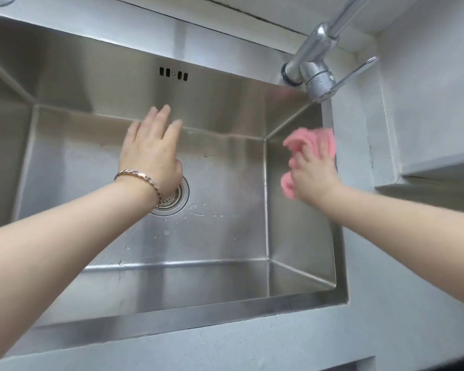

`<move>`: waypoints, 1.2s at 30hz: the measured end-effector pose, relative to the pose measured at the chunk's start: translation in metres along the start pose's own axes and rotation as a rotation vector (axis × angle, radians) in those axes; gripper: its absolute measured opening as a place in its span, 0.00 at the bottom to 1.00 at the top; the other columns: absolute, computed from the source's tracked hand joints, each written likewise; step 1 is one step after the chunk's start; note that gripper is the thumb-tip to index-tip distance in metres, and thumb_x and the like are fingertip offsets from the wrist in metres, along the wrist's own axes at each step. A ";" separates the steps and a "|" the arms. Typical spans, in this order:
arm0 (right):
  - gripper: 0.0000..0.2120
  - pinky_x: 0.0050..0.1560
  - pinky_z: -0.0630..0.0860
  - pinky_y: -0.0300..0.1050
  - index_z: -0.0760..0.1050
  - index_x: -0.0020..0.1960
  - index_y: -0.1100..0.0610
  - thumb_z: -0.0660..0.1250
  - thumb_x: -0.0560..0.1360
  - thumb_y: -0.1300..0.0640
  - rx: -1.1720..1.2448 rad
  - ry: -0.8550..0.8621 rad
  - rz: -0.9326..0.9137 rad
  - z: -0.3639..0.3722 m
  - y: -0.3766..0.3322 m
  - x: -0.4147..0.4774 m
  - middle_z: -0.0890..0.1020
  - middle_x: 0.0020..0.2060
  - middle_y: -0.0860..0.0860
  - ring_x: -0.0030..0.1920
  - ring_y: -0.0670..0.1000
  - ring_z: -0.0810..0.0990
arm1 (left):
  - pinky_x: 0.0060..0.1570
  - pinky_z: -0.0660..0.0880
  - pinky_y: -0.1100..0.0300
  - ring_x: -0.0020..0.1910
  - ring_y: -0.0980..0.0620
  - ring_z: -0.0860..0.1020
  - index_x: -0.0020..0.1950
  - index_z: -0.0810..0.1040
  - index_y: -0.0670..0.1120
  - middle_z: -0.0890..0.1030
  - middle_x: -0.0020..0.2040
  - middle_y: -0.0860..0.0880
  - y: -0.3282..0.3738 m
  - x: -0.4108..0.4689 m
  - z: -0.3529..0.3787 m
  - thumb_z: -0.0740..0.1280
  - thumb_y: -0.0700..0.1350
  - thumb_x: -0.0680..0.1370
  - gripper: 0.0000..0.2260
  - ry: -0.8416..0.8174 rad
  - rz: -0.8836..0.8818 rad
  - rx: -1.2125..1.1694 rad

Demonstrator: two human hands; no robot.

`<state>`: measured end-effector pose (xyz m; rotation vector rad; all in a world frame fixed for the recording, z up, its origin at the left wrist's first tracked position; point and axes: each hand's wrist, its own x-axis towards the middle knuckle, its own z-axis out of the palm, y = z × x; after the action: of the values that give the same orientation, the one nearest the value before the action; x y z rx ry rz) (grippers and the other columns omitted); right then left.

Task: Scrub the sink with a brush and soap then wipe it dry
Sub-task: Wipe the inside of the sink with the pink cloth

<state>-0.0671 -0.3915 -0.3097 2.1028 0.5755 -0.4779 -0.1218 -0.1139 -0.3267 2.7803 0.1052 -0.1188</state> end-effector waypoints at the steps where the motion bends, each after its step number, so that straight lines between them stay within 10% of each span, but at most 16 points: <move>1: 0.21 0.70 0.46 0.68 0.76 0.62 0.55 0.56 0.75 0.48 -0.009 0.051 0.076 -0.008 0.012 0.021 0.70 0.66 0.56 0.71 0.59 0.55 | 0.72 0.44 0.52 0.76 0.46 0.47 0.74 0.56 0.43 0.49 0.77 0.44 -0.001 0.008 -0.001 0.62 0.37 0.72 0.31 0.035 -0.003 0.021; 4: 0.19 0.70 0.54 0.63 0.75 0.63 0.55 0.57 0.76 0.52 0.033 0.063 0.216 -0.007 0.005 0.043 0.68 0.69 0.56 0.74 0.60 0.52 | 0.72 0.39 0.50 0.75 0.45 0.41 0.76 0.46 0.42 0.42 0.77 0.43 -0.002 0.034 -0.006 0.63 0.39 0.72 0.37 0.132 -0.023 0.087; 7: 0.17 0.61 0.60 0.35 0.78 0.61 0.51 0.59 0.75 0.53 0.298 0.004 0.076 0.039 -0.048 -0.011 0.75 0.64 0.50 0.69 0.52 0.68 | 0.72 0.37 0.47 0.75 0.44 0.40 0.76 0.41 0.41 0.40 0.76 0.43 -0.005 0.055 -0.007 0.61 0.39 0.73 0.37 0.160 -0.015 0.160; 11: 0.19 0.69 0.56 0.51 0.73 0.65 0.57 0.56 0.78 0.53 0.070 -0.205 -0.470 0.050 -0.063 -0.048 0.74 0.64 0.54 0.66 0.56 0.68 | 0.70 0.34 0.47 0.75 0.45 0.37 0.75 0.36 0.41 0.37 0.76 0.44 -0.024 0.073 0.000 0.57 0.41 0.76 0.35 0.154 0.024 0.303; 17: 0.19 0.67 0.62 0.50 0.74 0.63 0.60 0.66 0.73 0.57 0.230 0.110 0.101 0.013 -0.003 0.099 0.75 0.62 0.57 0.65 0.57 0.71 | 0.68 0.30 0.50 0.75 0.45 0.40 0.75 0.39 0.41 0.42 0.77 0.45 -0.046 0.079 0.015 0.55 0.36 0.75 0.33 0.240 0.131 0.280; 20: 0.19 0.71 0.55 0.50 0.71 0.66 0.62 0.62 0.76 0.59 0.204 0.063 0.008 0.021 -0.014 0.125 0.71 0.65 0.57 0.68 0.56 0.65 | 0.69 0.33 0.48 0.75 0.43 0.44 0.76 0.42 0.40 0.46 0.77 0.43 -0.048 0.083 0.019 0.56 0.33 0.73 0.34 0.286 0.157 0.241; 24: 0.21 0.61 0.54 0.19 0.62 0.72 0.61 0.55 0.80 0.58 0.319 -0.019 -0.120 0.042 -0.046 0.149 0.63 0.73 0.53 0.73 0.49 0.59 | 0.69 0.40 0.44 0.74 0.39 0.51 0.75 0.48 0.39 0.52 0.76 0.40 -0.054 0.086 0.025 0.59 0.32 0.70 0.35 0.347 0.209 0.207; 30: 0.19 0.72 0.48 0.41 0.73 0.65 0.59 0.59 0.75 0.59 0.497 -0.047 0.077 0.039 -0.057 0.126 0.71 0.68 0.53 0.72 0.50 0.62 | 0.70 0.41 0.45 0.73 0.39 0.55 0.73 0.55 0.36 0.58 0.74 0.37 -0.056 0.068 0.034 0.61 0.35 0.67 0.35 0.363 0.309 0.192; 36: 0.17 0.69 0.48 0.44 0.73 0.64 0.60 0.56 0.77 0.60 0.510 -0.334 -0.314 0.072 -0.105 -0.010 0.73 0.65 0.55 0.70 0.52 0.64 | 0.71 0.34 0.57 0.73 0.41 0.54 0.73 0.55 0.36 0.56 0.74 0.38 -0.057 0.031 0.042 0.58 0.37 0.64 0.36 0.218 0.229 0.083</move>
<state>-0.1426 -0.4005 -0.4119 2.3348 0.6346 -1.2381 -0.0992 -0.0735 -0.3887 2.8553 -0.1673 0.2432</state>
